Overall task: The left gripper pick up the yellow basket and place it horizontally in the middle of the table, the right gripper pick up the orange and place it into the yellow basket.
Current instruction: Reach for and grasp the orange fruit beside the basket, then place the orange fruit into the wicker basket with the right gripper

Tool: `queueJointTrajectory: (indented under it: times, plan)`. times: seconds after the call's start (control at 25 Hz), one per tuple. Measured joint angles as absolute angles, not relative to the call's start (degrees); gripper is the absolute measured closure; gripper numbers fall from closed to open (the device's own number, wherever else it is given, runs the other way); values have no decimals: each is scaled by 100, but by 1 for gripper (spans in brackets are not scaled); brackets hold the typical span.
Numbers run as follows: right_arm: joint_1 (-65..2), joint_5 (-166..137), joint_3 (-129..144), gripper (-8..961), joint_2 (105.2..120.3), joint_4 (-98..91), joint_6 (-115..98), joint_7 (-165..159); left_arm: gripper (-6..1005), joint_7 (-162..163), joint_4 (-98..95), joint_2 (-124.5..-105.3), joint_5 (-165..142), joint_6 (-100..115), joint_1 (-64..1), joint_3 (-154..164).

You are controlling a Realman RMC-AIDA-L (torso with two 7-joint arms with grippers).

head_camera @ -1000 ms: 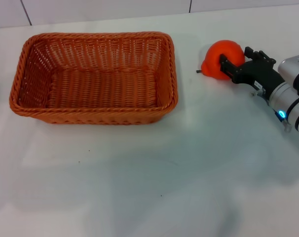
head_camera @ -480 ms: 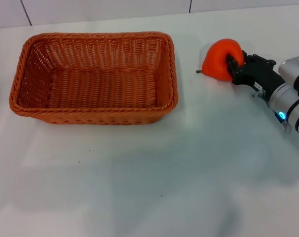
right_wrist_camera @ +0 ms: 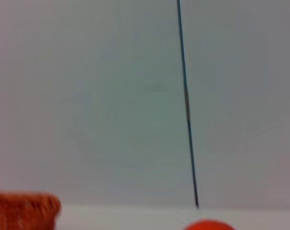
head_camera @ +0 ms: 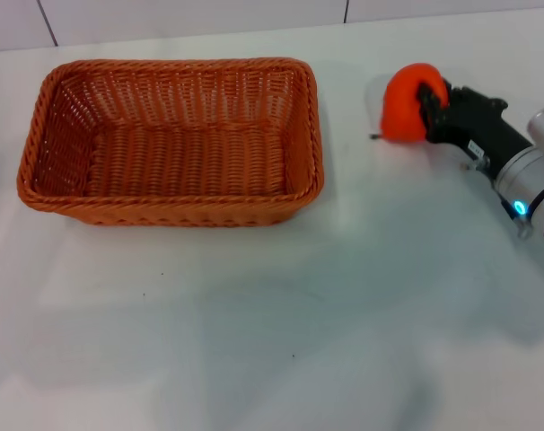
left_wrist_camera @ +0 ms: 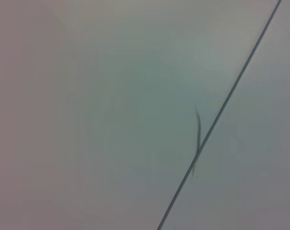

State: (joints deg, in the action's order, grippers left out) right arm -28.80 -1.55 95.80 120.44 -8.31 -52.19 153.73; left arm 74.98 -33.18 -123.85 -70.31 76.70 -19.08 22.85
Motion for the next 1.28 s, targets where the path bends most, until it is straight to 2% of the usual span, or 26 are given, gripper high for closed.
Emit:
queueJointTrajectory:
  times: [0.4, 0.84, 0.96, 1.28]
  plan:
    - [-2855, -383, 9666, 776, 12021, -1708, -5759, 15187, 122, 7473, -3282, -12393, -7031, 7676, -1899, 2285]
    - [-3605, -1541, 10295, 830, 12074, -2139, -5599, 14261, 122, 7402, -3240, -12392, -7031, 7627, -1899, 2276]
    - [-3736, -1940, 10323, 873, 12086, -2152, -5594, 13878, 122, 7400, -3240, -12392, -7031, 7625, -1914, 2276]
    - [-3759, -2431, 10333, 870, 12073, -2206, -5795, 13599, 122, 7341, -3243, -12392, -7031, 7621, -1940, 2285]
